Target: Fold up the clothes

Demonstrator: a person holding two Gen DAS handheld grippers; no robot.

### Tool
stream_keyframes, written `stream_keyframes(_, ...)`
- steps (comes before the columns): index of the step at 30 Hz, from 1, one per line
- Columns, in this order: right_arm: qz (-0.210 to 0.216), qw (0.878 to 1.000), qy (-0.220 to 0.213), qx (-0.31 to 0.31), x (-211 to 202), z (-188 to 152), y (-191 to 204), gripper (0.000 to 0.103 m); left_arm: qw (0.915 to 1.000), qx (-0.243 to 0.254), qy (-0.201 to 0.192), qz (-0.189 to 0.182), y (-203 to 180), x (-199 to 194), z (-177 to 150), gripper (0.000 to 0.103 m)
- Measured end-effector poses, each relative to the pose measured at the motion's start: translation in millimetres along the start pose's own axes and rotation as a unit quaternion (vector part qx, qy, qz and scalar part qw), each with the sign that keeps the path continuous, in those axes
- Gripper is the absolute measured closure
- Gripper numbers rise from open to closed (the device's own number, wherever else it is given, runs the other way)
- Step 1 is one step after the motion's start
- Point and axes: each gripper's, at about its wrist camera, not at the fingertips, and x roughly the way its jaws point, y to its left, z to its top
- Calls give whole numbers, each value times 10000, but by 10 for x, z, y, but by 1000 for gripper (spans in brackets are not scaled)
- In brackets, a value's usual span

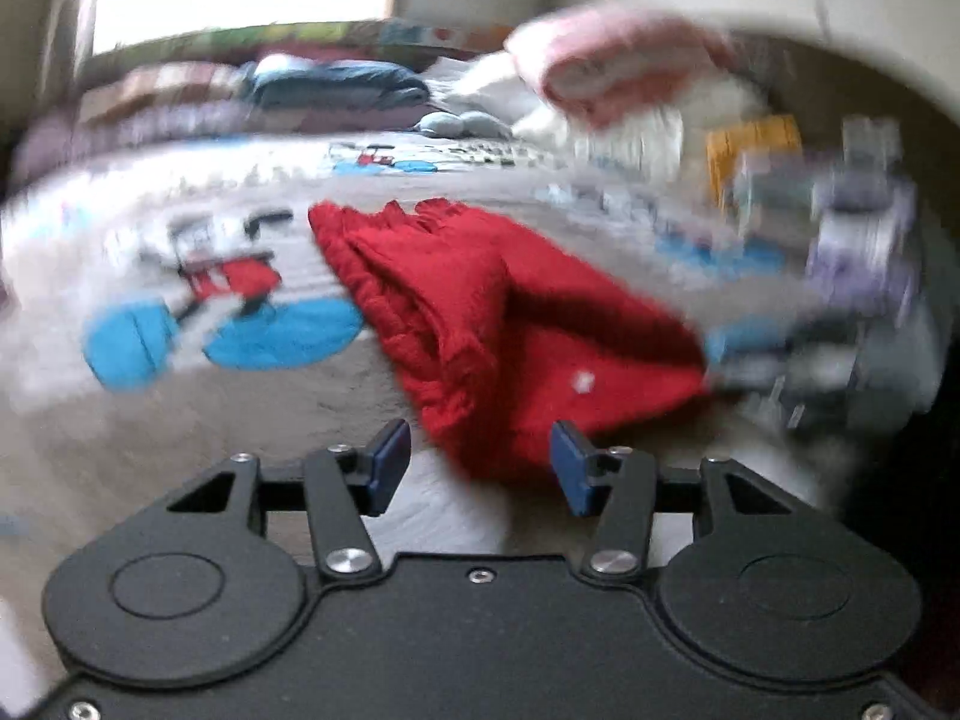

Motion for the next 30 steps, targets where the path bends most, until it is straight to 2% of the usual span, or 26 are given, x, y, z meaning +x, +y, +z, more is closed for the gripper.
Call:
stream_keyframes(1,-17,9997,37,-251,9,-8,72,73,9988,445,65,178,-86,16,-23,53)
stream_keyframes(3,-75,9969,55,-779,36,-11,215,70,9904,1263,252,501,-230,120,-118,53)
stream_keyframes(5,-131,9922,54,-1238,65,-7,345,69,9748,2025,409,838,-354,234,-224,53)
stream_keyframes(7,-231,9869,50,-1594,98,-10,445,68,9595,2581,415,1054,-403,295,-333,53)
stream_keyframes(9,-352,9822,20,-1844,132,-14,515,65,9471,2958,292,1210,-448,377,-373,53)
stream_keyframes(12,-517,9785,-58,-1998,187,-6,572,56,9357,3239,101,1394,-431,495,-402,52)
stream_keyframes(14,-561,9774,-99,-2036,231,6,580,56,9284,3392,-46,1520,-408,582,-400,52)
stream_keyframes(18,-558,9764,-98,-2084,288,46,596,56,9270,3394,-214,1581,-344,678,-409,56)
stream_keyframes(19,-545,9768,-83,-2067,296,65,588,56,9278,3377,-234,1568,-337,686,-410,59)
stream_keyframes(20,-529,9773,-68,-2049,305,84,581,58,9270,3396,-227,1573,-361,689,-415,68)
stream_keyframes(21,-498,9781,-55,-2018,320,99,574,59,9262,3416,-220,1579,-385,693,-421,72)
stream_keyframes(22,-442,9791,-39,-1985,326,110,558,61,9255,3435,-213,1585,-410,697,-426,74)
stream_keyframes(23,-385,9800,-21,-1954,333,121,544,71,9250,3440,-203,1601,-432,699,-428,77)
stream_keyframes(24,-318,9803,10,-1947,350,130,541,75,9257,3417,-186,1610,-434,703,-418,80)
stream_keyframes(27,-213,9815,14,-1903,376,134,539,82,9276,3377,-150,1591,-472,656,-394,83)
stream_keyframes(30,-159,9844,-119,-1750,294,147,522,83,9299,3348,-131,1517,-535,565,-379,83)
